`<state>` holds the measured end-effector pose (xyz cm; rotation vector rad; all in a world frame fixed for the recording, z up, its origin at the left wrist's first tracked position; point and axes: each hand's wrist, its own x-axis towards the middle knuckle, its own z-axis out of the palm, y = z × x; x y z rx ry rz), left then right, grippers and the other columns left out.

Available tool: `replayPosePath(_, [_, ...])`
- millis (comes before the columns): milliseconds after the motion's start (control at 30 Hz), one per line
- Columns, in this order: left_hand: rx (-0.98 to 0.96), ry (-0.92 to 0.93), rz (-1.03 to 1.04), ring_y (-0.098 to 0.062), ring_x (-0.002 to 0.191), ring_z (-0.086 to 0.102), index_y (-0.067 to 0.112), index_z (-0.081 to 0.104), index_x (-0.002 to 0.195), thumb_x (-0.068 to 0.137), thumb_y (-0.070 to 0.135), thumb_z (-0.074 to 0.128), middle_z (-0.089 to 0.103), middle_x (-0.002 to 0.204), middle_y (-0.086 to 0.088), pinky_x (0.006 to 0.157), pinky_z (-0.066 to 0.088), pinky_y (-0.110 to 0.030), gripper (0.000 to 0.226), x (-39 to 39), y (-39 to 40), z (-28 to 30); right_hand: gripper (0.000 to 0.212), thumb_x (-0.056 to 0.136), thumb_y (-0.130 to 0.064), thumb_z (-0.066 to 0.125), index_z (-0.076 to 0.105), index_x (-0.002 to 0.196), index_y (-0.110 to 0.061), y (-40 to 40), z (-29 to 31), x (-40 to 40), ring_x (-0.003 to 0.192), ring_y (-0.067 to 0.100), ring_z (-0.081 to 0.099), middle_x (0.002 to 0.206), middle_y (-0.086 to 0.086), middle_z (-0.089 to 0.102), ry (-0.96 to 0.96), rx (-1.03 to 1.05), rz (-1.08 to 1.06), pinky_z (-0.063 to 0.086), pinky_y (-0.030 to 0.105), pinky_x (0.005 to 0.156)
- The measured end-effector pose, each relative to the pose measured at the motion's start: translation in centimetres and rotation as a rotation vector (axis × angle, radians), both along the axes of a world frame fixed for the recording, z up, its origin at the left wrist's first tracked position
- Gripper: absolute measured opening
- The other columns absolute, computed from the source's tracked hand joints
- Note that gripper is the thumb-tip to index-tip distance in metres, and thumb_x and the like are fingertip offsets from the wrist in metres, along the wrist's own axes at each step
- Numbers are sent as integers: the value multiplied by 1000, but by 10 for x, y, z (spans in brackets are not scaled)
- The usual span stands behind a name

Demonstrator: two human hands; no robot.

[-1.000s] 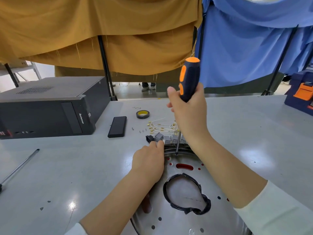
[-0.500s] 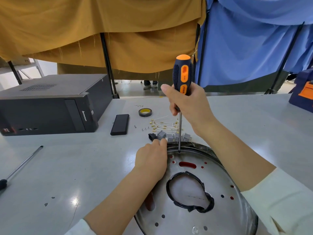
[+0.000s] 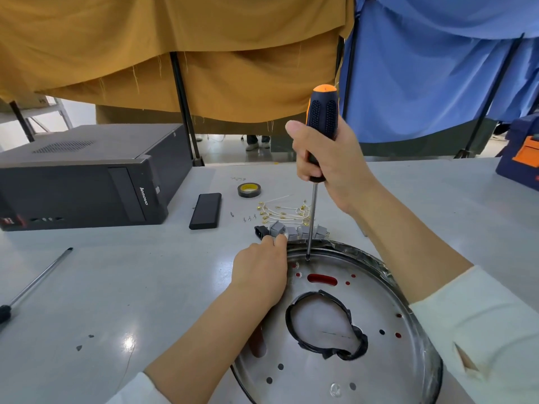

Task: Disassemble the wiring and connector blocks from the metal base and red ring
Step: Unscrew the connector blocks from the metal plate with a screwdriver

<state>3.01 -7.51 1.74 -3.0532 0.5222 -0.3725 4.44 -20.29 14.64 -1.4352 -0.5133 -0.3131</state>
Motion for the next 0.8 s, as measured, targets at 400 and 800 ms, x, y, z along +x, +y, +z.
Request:
replayPosePath(400, [-11,2,-8,-27,93,57,16,37,118,94,16,42,52,110,-5,58,32,-32,24,0,0,1,37,102,-37,31,48,115,-7,1,-25,-13,56,13,45,76,4,56,-38,361,-32,38,25,51])
replayPosePath(800, [8,3,-8,-27,94,57,16,36,117,94,15,42,51,112,-5,57,29,-33,24,0,0,1,22,96,-30,39,51,102,-11,4,-34,-12,58,13,46,78,2,60,-86,312,-3,36,23,49])
